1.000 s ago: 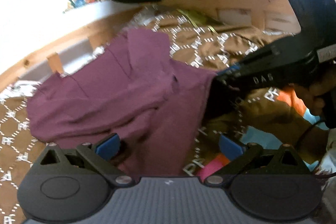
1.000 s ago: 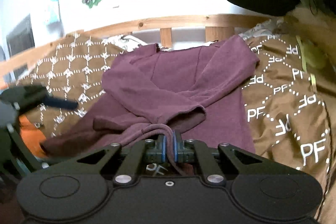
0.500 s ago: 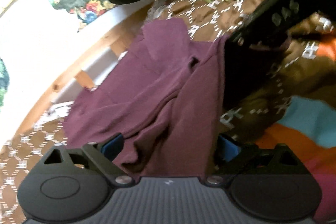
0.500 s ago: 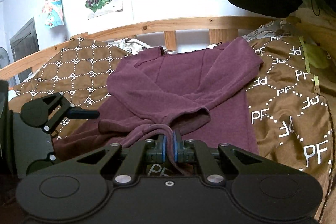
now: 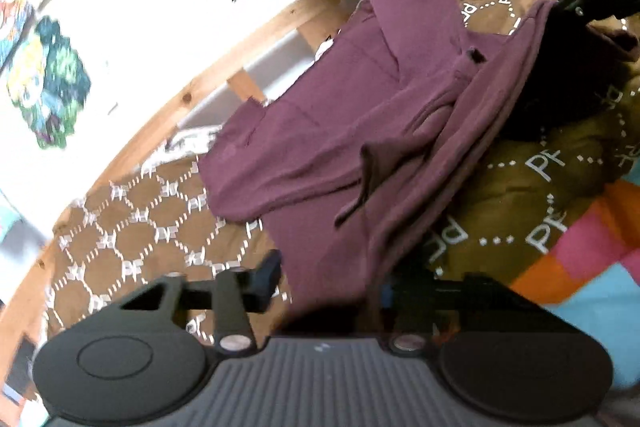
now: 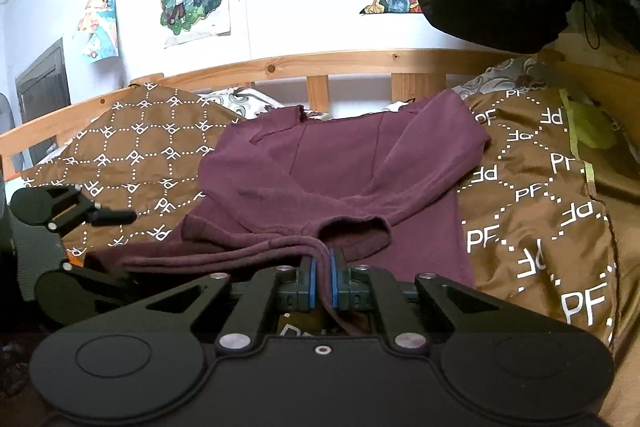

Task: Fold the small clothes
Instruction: 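Grasp the hem beside the right gripper with the left gripper, then lift the hem with both grippers and fold it over toward the collar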

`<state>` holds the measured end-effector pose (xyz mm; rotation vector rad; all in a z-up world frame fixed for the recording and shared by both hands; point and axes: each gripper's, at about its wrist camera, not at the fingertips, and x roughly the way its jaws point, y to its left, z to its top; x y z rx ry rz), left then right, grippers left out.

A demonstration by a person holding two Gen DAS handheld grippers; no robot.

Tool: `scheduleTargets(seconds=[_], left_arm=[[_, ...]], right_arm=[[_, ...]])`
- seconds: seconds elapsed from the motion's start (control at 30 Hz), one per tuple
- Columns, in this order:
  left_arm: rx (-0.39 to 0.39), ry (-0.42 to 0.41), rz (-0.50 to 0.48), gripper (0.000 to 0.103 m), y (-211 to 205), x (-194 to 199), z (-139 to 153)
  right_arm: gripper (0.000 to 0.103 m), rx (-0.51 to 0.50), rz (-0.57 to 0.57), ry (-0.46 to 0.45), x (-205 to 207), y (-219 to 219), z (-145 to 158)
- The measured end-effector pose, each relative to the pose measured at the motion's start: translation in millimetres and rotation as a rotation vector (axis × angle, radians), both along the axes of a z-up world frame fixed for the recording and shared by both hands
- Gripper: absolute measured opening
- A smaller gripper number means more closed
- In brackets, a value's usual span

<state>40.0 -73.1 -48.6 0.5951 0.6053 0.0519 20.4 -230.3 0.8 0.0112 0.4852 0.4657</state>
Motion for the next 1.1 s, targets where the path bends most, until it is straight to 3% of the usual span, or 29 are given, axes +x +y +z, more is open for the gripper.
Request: scheduleTargets(seconds=[0.1,0.23,0.33,0.47,0.53,0.57,0.7,0.9,0.97,1.03,1.1], left_arm=[[-0.047,0.009,-0.009,0.028,7.1,-5.7,3.2],[-0.025,-0.019,-0.032,0.015,7.6,-7.9,5.7],[-0.103,0.001,-0.014,0.009,15.6,-4.4,12.2],[-0.196,-0.008,0.007,0.007,26.5,-2.0,24.0],[-0.220,-0.016,0.012,0.007,29.4,-2.2,27.8],[-0.228,-0.020,0.012,0.007,30.5,-1.5,29.8],[-0.268,-0.041,0.006,0.006,35.2,-1.2,39.0],[-0.306,-0.103,0.005,0.006,45.5,-4.4,56.0],[-0.316,-0.106,0.007,0.006,49.6,-7.4,59.3],[-0.318,-0.109,-0.006,0.005,51.5,-13.6,61.6],[-0.313,-0.120,-0.030,0.005,51.3,-24.3,64.9]], right_arm=[[0.007,-0.026,0.001,-0.006,-1.8,2.7,-0.1],[0.007,-0.065,0.005,-0.012,-4.0,6.9,-0.3],[0.008,-0.095,0.005,-0.009,-4.4,8.4,-2.7],[0.018,-0.185,0.009,-0.001,-3.4,16.7,-12.9],[0.034,-0.250,0.015,0.010,-3.5,23.0,-22.2],[0.037,-0.287,0.017,0.019,-3.3,26.3,-28.2],[0.041,-0.376,0.013,0.061,-2.4,33.5,-48.8],[0.059,-0.671,0.001,-0.104,-12.4,42.8,-74.7],[0.054,-0.679,-0.018,-0.114,-11.5,36.6,-75.1],[0.013,-0.674,-0.039,-0.119,-11.7,30.9,-71.4],[0.007,-0.659,-0.062,-0.121,-12.8,23.4,-64.9]])
